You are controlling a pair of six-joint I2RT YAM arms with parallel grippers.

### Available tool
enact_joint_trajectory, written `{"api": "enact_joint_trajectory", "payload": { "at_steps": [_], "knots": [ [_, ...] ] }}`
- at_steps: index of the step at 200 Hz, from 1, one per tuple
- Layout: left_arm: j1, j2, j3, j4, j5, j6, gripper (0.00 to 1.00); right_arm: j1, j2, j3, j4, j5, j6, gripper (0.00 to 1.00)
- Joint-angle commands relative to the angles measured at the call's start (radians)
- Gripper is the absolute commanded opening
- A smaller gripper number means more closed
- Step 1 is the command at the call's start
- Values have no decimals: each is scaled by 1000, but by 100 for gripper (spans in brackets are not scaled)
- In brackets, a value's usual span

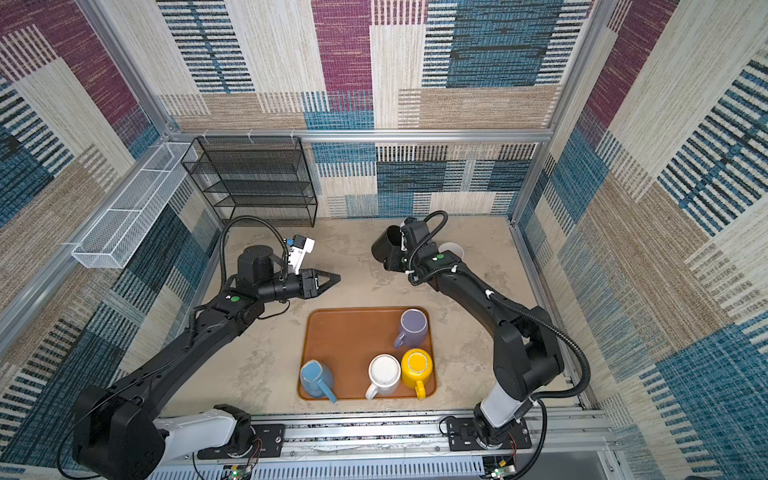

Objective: Turn the mug right side up
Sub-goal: 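Lower the upright black mug beside the grey mug with the right gripper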

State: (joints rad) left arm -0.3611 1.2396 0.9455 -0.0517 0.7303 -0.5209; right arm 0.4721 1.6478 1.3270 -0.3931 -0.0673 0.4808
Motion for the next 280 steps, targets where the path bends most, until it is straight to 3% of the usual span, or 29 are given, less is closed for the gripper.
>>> {"api": "enact_joint_trajectory", "payload": {
  "at_steps": [1,45,126,280],
  "knots": [
    [1,-7,1,-3,-13,30,33,14,26,35,9,86,-32,0],
    [1,-11,-2,-12,-17,33,33,37,94,92,-63,170,-58,0],
    [2,-19,0,-36,-28,42,33,54,191,130,-91,223,-109,0],
    [1,-20,5,-57,-38,58,32,77,337,205,-146,414,-76,0]
  ]
}}
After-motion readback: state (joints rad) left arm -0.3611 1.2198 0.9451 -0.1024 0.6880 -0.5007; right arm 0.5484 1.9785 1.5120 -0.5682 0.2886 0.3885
